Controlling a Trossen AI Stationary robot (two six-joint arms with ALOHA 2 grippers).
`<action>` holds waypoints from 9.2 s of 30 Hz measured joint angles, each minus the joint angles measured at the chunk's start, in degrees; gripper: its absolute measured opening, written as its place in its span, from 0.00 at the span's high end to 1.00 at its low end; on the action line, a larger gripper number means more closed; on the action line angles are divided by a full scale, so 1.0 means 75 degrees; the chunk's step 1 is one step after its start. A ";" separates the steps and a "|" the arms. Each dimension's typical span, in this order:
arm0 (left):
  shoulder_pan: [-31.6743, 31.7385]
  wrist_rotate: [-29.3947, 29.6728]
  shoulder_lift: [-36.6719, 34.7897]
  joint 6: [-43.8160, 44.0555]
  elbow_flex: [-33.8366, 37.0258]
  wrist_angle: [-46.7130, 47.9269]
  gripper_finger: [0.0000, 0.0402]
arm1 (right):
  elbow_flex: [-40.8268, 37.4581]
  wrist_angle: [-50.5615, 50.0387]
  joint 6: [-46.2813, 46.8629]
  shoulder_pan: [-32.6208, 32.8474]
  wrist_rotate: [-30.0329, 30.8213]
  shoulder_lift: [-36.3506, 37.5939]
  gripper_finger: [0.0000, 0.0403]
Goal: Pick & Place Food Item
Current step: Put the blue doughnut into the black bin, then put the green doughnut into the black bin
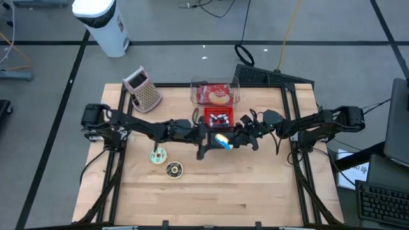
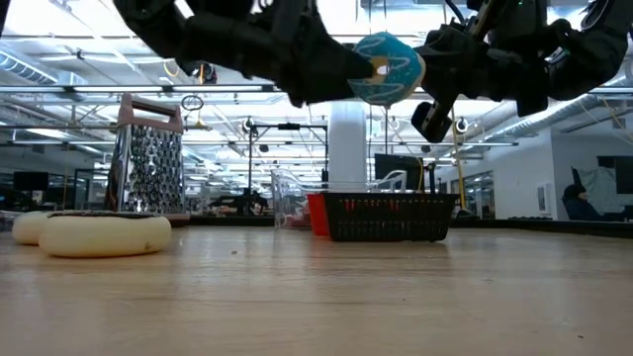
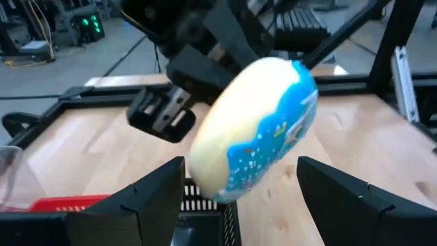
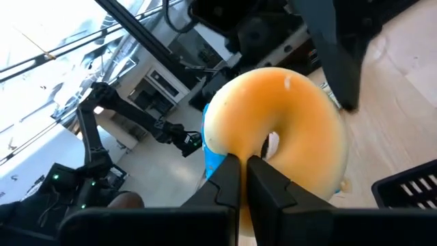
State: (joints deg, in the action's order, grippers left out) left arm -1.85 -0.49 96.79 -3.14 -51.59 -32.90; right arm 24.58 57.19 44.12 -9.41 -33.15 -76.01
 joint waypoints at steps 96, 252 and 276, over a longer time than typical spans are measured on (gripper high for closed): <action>0.0709 0.0351 0.0660 0.6175 -0.0291 0.3183 0.42 | -0.0006 -0.0422 -0.5388 -0.0178 0.2201 0.0000 0.56; -0.0262 0.4150 -0.1285 0.0085 0.0309 0.1716 0.92 | 0.0769 0.0635 -0.3378 0.0602 0.4252 -0.1262 0.29; -0.0248 0.4686 -0.1297 0.0090 0.0309 0.1769 0.92 | 0.1994 0.0710 -0.3192 0.0720 0.5007 -0.2680 0.48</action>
State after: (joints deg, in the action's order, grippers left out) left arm -3.70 34.65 87.07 -2.46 -49.28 -19.64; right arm 39.53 62.52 20.18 -4.01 4.40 -96.11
